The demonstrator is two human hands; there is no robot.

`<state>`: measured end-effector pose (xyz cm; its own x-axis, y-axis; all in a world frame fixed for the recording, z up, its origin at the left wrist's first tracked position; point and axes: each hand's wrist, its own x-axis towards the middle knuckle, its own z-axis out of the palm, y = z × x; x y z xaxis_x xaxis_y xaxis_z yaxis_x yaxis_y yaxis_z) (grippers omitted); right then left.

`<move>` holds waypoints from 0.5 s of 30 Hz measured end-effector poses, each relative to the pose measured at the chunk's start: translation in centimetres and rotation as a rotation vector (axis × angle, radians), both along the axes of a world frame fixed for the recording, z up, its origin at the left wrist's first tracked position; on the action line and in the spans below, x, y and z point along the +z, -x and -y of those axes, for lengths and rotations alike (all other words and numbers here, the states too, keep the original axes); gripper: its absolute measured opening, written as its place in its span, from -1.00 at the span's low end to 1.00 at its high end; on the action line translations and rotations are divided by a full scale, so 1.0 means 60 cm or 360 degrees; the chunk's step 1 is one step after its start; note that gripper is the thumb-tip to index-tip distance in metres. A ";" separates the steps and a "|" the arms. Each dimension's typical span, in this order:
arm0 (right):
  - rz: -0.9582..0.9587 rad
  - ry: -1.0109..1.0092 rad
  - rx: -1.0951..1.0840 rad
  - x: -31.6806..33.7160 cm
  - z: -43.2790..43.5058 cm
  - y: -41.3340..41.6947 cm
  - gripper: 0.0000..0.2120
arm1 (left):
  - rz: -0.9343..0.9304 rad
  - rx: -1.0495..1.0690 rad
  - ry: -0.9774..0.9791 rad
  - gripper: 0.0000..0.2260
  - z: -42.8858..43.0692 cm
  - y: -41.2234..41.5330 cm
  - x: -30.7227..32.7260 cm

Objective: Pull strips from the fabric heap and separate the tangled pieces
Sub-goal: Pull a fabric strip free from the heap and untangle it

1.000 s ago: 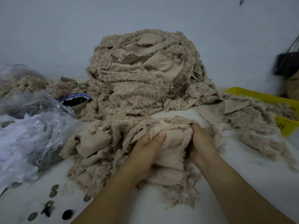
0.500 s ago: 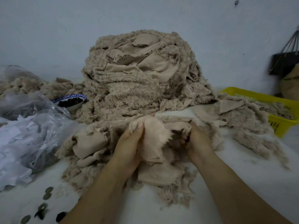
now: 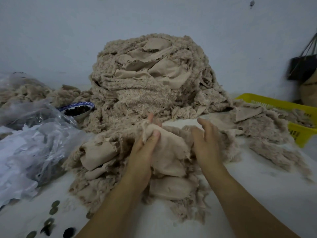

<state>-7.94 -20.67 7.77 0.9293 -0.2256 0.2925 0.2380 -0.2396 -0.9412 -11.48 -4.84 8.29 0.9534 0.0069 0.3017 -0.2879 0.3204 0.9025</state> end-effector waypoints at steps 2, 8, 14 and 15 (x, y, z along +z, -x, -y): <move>0.0121 -0.0008 0.0126 0.009 -0.003 0.011 -0.54 | 0.0041 -0.0057 -0.0063 -0.51 0.006 0.001 -0.003; -0.0249 -0.0005 0.0707 0.003 -0.028 0.026 -0.56 | 0.0023 0.0215 -0.0261 -0.64 0.019 0.001 -0.012; -0.0084 0.0380 0.0764 -0.005 -0.022 0.020 -0.53 | -0.0252 0.0332 0.0214 -0.76 0.003 -0.017 -0.005; -0.0068 0.0399 0.0703 -0.002 -0.018 0.021 -0.53 | -0.0321 0.0344 0.0402 -0.74 -0.002 -0.022 -0.002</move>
<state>-9.20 -19.61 7.64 0.9324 0.2639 0.2472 0.3304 -0.3442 -0.8788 -10.16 -4.70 8.18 0.9618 0.2644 0.0714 -0.1979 0.4909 0.8484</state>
